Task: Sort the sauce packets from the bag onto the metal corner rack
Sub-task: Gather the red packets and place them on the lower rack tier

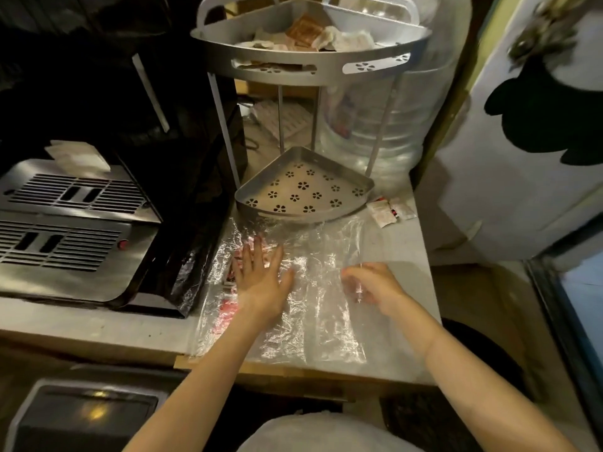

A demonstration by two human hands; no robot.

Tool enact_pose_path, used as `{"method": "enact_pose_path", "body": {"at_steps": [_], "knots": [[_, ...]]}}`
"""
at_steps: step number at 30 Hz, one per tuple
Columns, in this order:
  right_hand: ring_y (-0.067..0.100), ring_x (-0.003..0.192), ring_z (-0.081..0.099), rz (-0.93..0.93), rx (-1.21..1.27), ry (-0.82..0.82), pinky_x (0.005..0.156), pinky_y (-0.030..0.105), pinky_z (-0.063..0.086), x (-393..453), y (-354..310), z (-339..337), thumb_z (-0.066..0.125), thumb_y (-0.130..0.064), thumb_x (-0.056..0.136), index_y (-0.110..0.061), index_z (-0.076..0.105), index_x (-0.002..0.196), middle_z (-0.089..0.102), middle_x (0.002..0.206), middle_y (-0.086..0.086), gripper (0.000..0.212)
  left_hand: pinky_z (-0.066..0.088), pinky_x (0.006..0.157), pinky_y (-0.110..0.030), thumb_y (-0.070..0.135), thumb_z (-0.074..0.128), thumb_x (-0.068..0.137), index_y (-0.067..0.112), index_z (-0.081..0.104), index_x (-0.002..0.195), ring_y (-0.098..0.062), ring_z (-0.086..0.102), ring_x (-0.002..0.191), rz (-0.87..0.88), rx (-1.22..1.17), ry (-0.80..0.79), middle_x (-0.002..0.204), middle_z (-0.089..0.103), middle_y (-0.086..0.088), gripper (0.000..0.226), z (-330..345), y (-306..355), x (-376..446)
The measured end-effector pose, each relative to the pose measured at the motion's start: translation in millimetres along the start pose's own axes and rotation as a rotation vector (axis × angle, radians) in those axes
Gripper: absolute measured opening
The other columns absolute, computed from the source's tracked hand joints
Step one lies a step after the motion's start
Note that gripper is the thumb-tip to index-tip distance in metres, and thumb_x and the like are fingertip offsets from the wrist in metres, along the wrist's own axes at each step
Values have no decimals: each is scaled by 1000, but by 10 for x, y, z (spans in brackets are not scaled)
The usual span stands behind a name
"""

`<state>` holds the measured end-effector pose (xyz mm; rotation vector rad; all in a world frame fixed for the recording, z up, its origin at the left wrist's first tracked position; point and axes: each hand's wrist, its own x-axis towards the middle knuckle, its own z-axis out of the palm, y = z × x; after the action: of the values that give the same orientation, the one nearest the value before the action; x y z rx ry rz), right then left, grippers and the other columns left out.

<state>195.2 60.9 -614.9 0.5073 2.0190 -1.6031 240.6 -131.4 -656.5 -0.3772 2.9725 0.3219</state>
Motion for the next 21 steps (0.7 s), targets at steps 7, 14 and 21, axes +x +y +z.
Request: {"method": "enact_pose_path", "body": {"at_steps": [7,14,21], "knots": [[14,53,57,-137,119,-103,50,27,54,-91,-127,-101,66,1,79,-4,63,94,61,74,6,16,-16,110,-46,63,4,89,38,-5,144,-28,-18,142,16,-10,-46,153,-20,-4,61,-77,-33,-12],[18,61,69,-231,352,-251,53,26,56,-239,-397,-215,62,1,80,-7,61,101,74,70,5,22,-8,116,-46,54,11,93,35,2,146,-25,-7,144,-51,-185,-37,158,-2,-4,57,-67,-110,-11],[14,58,67,-304,450,-391,58,28,58,-311,-666,-274,52,4,84,-11,66,91,72,67,3,21,-14,113,-45,56,12,93,37,-5,145,-24,-19,142,-78,-155,-140,157,-13,-7,58,-1,-147,39]]}}
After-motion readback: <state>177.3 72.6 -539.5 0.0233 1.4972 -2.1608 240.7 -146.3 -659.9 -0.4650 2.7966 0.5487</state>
